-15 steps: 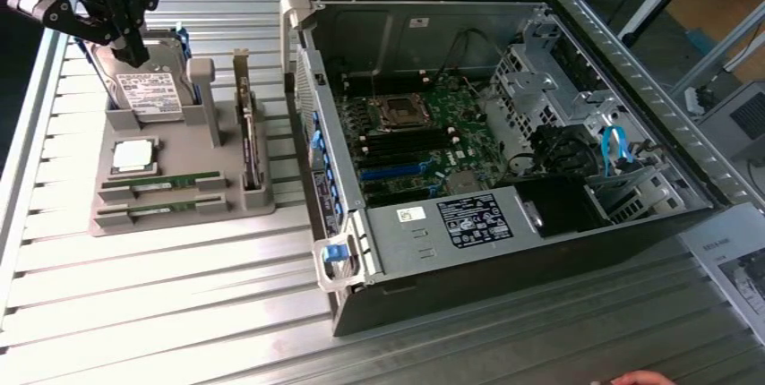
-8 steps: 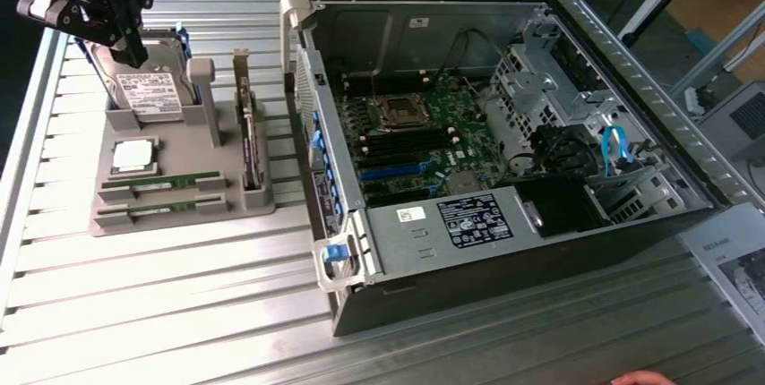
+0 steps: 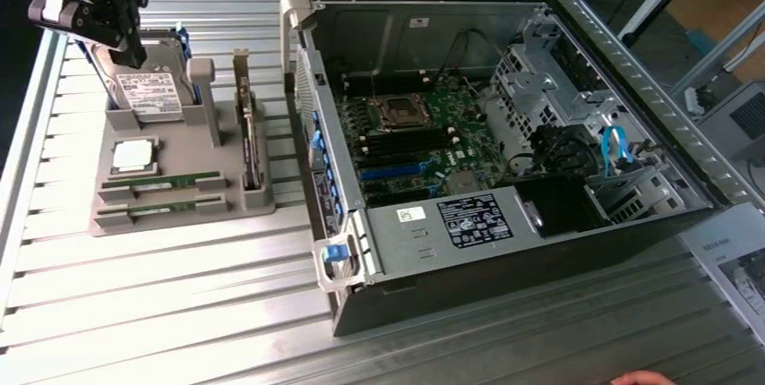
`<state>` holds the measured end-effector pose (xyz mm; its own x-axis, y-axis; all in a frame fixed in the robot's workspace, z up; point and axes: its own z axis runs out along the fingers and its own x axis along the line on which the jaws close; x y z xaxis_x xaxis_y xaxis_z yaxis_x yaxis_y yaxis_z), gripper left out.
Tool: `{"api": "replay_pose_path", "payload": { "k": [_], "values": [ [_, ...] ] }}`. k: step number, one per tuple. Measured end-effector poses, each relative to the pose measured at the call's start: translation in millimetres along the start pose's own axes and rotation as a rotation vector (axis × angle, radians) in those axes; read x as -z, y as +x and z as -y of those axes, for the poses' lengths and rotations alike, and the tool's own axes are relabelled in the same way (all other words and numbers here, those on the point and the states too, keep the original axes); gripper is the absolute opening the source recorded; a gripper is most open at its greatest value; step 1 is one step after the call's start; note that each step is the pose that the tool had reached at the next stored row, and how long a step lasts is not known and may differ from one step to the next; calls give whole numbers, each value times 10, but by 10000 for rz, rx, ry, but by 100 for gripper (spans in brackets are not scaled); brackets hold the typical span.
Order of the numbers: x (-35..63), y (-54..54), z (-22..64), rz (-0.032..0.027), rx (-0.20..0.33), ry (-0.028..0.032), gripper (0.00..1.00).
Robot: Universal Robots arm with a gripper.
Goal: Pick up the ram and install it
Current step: 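Pick up the ram and move it above insertion slot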
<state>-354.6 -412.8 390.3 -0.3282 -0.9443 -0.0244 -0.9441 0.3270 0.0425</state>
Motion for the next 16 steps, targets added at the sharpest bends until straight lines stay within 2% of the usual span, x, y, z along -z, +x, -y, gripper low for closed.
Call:
{"api": "replay_pose_path", "payload": {
  "k": [7,12,16],
  "values": [
    [-1,0,0,-54,1237,-30,10],
    [-1,0,0,-57,1296,-31,10],
    [-2,0,0,-68,1558,-37,10]
  ]
}}
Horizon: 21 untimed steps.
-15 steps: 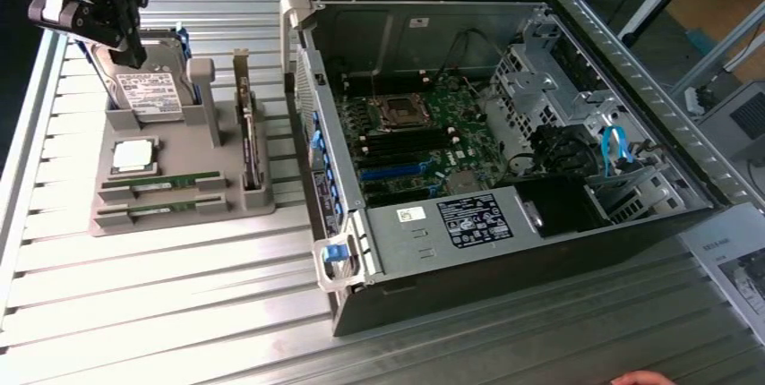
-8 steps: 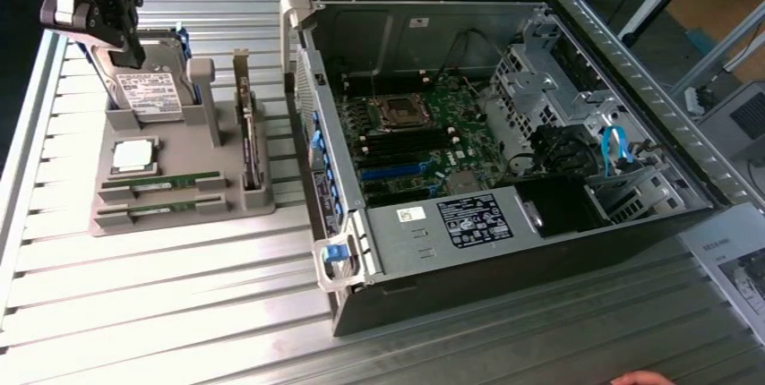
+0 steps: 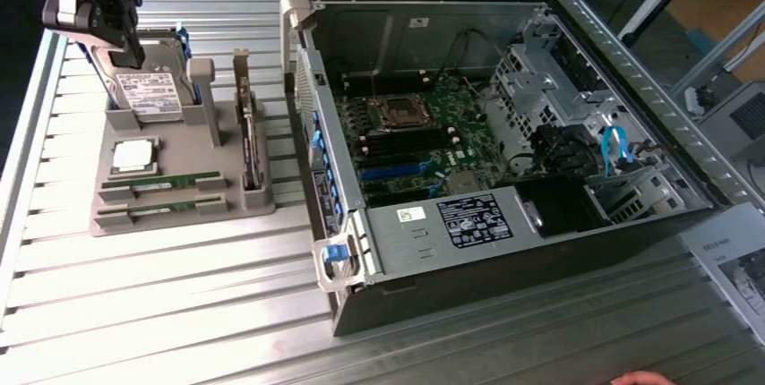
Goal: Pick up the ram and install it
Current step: 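Pick up the ram and move it above insertion slot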
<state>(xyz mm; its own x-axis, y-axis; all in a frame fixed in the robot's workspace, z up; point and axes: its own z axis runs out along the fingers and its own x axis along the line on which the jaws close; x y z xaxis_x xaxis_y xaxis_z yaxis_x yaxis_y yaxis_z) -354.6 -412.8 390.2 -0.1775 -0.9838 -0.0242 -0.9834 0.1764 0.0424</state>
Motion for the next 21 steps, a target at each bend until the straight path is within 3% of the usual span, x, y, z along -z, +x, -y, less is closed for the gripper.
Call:
{"api": "replay_pose_path", "payload": {
  "k": [21],
  "values": [
    [-8,0,0,-16,370,-9,10]
  ]
}}
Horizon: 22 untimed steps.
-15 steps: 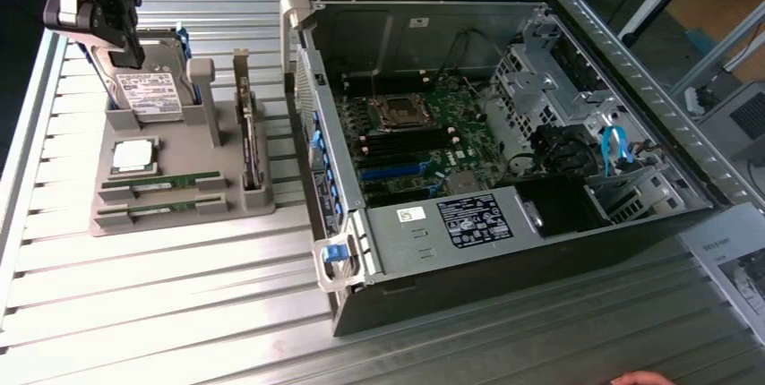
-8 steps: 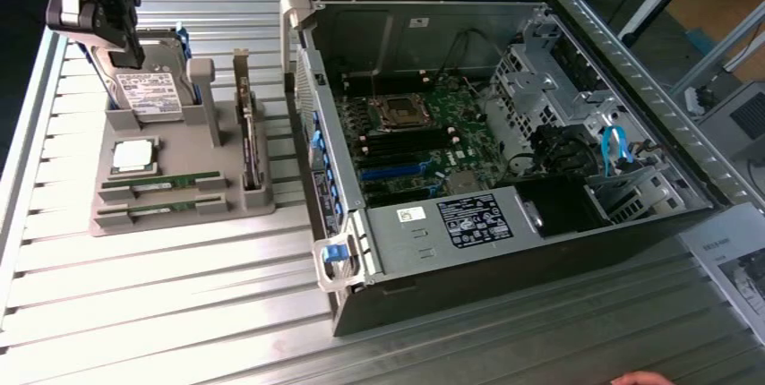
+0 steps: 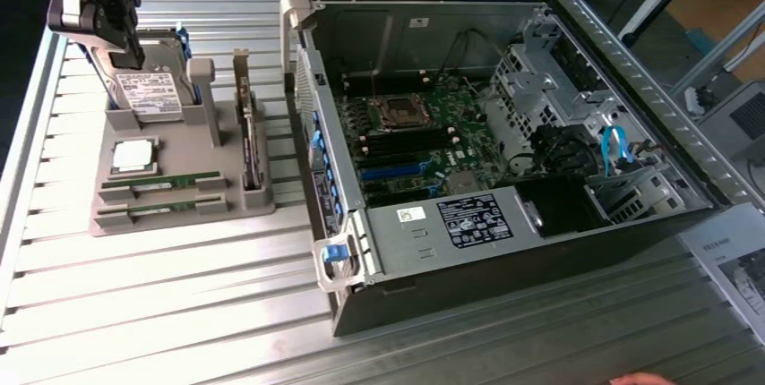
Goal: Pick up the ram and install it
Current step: 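Pick up the ram and move it above insertion slot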
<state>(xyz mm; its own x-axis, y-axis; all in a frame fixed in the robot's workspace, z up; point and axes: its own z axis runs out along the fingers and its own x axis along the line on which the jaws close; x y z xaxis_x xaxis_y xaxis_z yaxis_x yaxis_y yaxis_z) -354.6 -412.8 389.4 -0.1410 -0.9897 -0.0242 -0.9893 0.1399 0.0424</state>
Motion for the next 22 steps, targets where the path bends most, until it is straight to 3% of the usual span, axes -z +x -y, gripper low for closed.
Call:
{"api": "replay_pose_path", "payload": {
  "k": [7,10,22],
  "values": [
    [0,3,0,0,-1,0,11],
    [1,3,0,-1,-1,-1,24],
    [-18,3,1,0,0,0,24]
  ]
}}
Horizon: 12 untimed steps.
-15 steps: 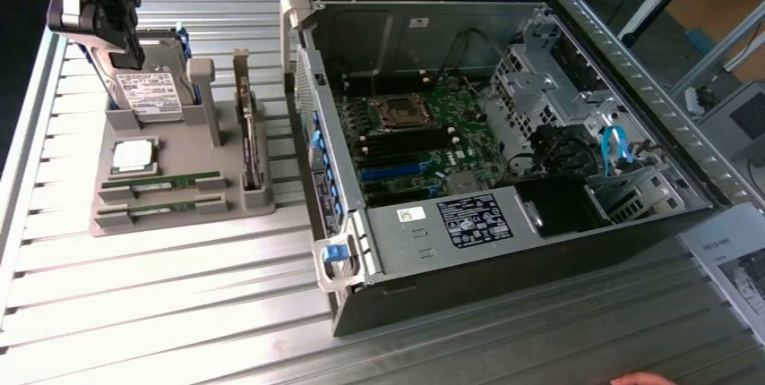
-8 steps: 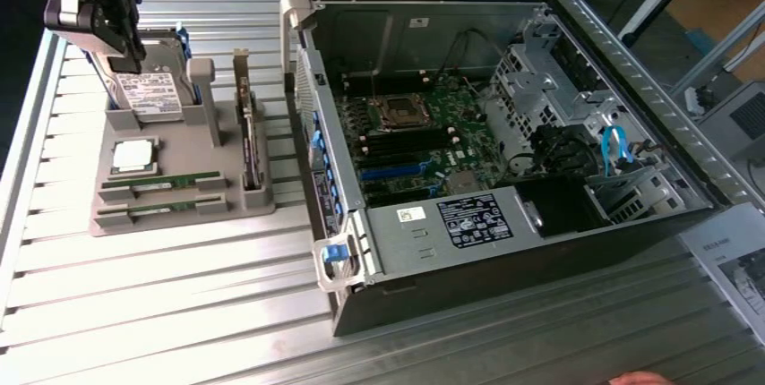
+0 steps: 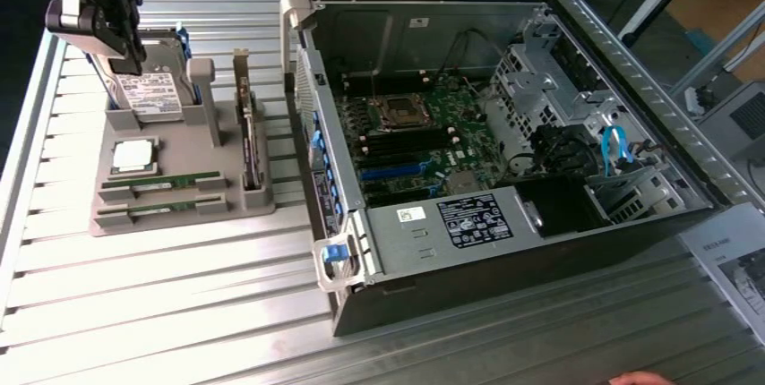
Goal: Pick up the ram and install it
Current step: 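Pick up the ram and move it above insertion slot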
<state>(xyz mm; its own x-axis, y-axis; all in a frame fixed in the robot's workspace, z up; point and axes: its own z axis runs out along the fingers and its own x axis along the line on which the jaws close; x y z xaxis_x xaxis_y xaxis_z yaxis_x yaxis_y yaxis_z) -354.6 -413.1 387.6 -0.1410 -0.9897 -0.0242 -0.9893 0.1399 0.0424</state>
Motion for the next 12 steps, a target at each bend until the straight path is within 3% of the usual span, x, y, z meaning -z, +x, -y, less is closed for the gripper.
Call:
{"api": "replay_pose_path", "payload": {
  "k": [12],
  "values": [
    [-52,1,2,0,0,1,24]
  ]
}}
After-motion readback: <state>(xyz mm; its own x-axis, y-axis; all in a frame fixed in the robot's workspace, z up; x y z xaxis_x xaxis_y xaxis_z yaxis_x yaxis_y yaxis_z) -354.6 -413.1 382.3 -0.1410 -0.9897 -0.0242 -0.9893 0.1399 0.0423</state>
